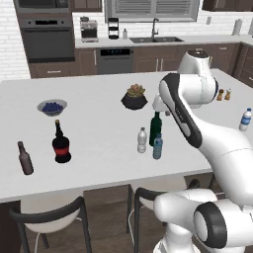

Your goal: Move the plastic bottles in the middle to the plastics group, and the glass bottles in the middle to the glass group.

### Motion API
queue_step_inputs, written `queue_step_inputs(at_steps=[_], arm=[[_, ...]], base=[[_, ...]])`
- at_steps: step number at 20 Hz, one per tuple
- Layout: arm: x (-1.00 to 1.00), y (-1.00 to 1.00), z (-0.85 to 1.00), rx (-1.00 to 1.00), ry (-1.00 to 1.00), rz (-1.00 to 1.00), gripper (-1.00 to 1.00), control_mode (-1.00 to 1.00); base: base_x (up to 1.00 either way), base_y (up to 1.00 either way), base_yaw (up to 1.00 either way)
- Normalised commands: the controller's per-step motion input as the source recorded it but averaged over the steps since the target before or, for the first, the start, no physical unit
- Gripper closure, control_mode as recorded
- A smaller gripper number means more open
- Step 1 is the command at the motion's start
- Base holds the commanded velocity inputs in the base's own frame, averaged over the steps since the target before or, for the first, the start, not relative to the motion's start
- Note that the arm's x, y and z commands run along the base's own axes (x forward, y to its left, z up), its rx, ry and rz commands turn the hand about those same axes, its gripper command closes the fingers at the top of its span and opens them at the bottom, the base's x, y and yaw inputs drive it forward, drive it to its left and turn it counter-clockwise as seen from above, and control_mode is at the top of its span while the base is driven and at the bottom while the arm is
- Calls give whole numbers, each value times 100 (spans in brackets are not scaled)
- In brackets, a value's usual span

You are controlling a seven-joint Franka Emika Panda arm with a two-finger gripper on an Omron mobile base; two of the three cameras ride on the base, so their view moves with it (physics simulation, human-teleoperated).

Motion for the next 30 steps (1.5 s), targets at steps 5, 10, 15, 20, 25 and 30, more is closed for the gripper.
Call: queue_step_inputs(at_steps=[5, 10, 15, 20, 25, 30], arm=[[-3, 0, -35, 0, 1, 0, -100, -100], [14, 0, -72, 0, 7, 0, -100, -100], [45, 0, -63, 0, 8, 0, -100, -100], [48, -1, -45, 0, 4, 0, -100, -100], [55, -3, -32, 0, 3, 0, -100, -100], [49, -15, -18, 0, 0, 0, -100, -100]], base=[[0, 0, 0], [0, 0, 0], [0, 0, 0], [0, 0, 0], [0, 0, 0], [0, 0, 0]])
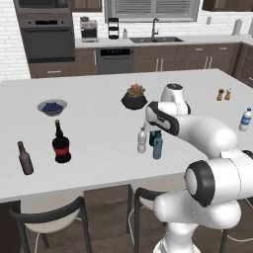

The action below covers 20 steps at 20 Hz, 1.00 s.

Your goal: Move the plastic bottles in the middle to the plastics group, and the glass bottles in the middle to the glass group.

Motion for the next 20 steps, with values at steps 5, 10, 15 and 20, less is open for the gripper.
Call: queue_step_inputs(at_steps=[5, 10, 15, 20], arm=[[5, -9, -9, 0, 1, 0, -100, -100], [5, 0, -17, 0, 7, 0, -100, -100], [15, 0, -22, 0, 7, 0, -100, -100], [19, 0, -20, 0, 6, 0, -100, -100]], base=[[0, 0, 0], [0, 0, 0], [0, 0, 0], [0, 0, 0]])
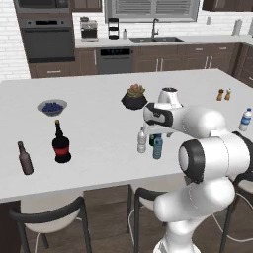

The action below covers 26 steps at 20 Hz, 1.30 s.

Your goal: Move the plastic bottles in the middle to the plastics group, and the glass bottles in the middle to the glass group.

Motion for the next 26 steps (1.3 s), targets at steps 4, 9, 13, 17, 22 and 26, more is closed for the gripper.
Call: queue_step_inputs(at_steps=[4, 9, 13, 17, 22, 26], arm=[[17, 0, -12, 0, 6, 0, -100, -100], [14, 0, -11, 0, 6, 0, -100, -100], [6, 0, -9, 0, 4, 0, -100, -100], [0, 0, -4, 0, 0, 0, 100, -100], [0, 0, 0, 0, 0, 0, 100, -100], [0, 0, 0, 0, 0, 0, 100, -100]], base=[[0, 0, 0], [0, 0, 0], [0, 0, 0], [0, 0, 0], [0, 0, 0], [0, 0, 0]])
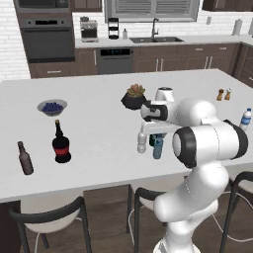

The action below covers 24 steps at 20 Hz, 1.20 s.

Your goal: Move the plastic bottles in the middle to the plastics group, and the glass bottles in the middle to the glass group.

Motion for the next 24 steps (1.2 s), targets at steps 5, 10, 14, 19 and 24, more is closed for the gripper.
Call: queue_step_inputs(at_steps=[5, 10, 14, 19, 24], arm=[[0, 0, 0, 0, 0, 0, 100, -100], [-5, -17, 10, 0, 0, 2, 100, -100], [-25, -81, 10, 0, 0, 1, 100, -100], [-11, -90, 18, 0, 5, 0, 100, -100], [-3, -97, 16, 0, 10, 0, 100, -100]], base=[[0, 0, 0], [0, 0, 0], [0, 0, 0], [0, 0, 0], [0, 0, 0]])
